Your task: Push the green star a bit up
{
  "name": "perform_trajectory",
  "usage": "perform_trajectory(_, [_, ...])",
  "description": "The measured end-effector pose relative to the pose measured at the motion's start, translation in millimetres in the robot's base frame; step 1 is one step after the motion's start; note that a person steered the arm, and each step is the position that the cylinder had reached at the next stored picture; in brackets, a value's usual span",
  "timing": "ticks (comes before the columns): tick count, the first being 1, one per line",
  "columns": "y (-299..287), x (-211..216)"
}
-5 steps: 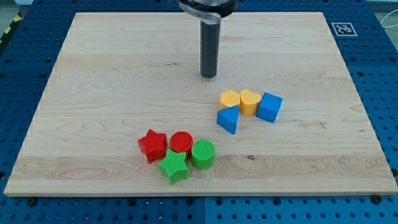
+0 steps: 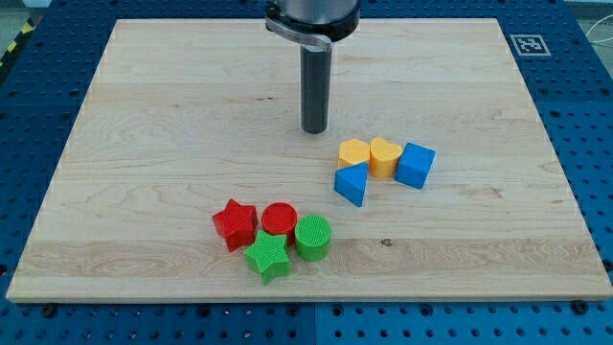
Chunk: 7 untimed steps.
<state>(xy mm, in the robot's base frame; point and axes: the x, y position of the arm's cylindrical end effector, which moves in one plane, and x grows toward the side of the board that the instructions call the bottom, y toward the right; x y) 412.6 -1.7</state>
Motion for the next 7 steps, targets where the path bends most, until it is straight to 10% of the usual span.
perform_trajectory(7, [-163.6, 37.8])
